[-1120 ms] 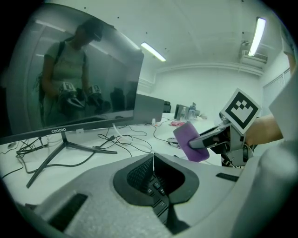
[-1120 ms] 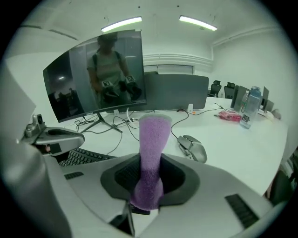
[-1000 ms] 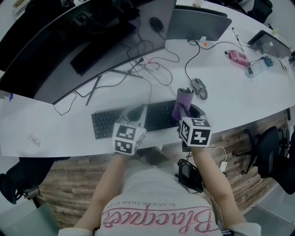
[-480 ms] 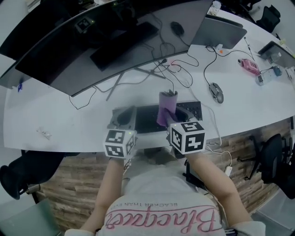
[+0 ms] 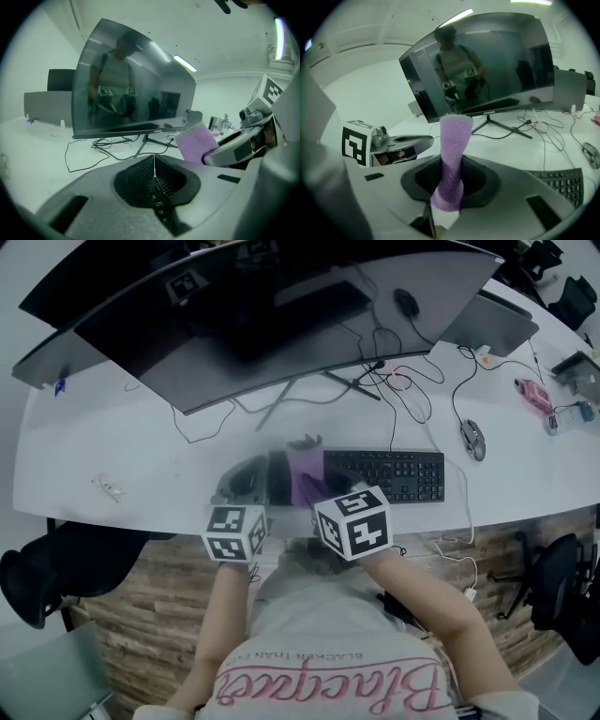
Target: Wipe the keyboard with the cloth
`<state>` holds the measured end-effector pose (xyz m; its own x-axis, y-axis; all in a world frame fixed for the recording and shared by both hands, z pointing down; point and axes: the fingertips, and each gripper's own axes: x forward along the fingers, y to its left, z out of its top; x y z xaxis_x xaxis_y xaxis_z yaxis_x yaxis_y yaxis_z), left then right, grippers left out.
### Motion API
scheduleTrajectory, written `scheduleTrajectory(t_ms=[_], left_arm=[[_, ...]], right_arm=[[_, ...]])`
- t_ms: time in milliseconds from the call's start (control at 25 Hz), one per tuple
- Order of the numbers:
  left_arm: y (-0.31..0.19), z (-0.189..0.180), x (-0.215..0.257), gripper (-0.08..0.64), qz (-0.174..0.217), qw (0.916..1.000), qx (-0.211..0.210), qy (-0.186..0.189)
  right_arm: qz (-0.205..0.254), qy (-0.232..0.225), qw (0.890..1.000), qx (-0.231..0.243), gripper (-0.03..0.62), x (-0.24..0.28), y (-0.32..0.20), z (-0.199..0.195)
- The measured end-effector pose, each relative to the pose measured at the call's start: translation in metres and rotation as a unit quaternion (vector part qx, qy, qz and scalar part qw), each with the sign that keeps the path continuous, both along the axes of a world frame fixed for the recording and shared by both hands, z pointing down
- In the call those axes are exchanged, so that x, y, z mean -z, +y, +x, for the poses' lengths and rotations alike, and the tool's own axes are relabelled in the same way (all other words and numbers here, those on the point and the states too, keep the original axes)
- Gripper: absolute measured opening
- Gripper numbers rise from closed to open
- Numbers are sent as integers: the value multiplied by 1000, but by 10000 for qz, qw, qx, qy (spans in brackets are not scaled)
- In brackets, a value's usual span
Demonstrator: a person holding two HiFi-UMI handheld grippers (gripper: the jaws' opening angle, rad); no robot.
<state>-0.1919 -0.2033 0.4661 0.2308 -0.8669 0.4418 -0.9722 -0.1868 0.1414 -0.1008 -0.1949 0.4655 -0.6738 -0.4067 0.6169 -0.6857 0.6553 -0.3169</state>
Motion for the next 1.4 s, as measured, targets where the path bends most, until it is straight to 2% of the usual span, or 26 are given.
scheduleTrajectory(t_ms=[360, 600, 760, 1040, 1400], left_arm=[[19, -43, -25, 5, -299, 9992, 262, 46], [26, -50, -39, 5, -460, 9989, 120, -12], [28, -48, -46, 5, -517, 9987, -4, -43], [33, -47, -53, 5, -593, 9982, 3, -17], [32, -33, -54, 5, -596, 9982, -5, 1]], right_arm=[[-696, 141, 9960, 545, 92, -50, 40, -63], [-759, 372, 9946, 594, 92, -74, 43, -82], [-948, 419, 9935, 468, 92, -90, 45, -89], [-889, 546, 9920, 704, 92, -101, 50, -91], [-1066, 484, 9920, 474, 92, -102, 45, -71]])
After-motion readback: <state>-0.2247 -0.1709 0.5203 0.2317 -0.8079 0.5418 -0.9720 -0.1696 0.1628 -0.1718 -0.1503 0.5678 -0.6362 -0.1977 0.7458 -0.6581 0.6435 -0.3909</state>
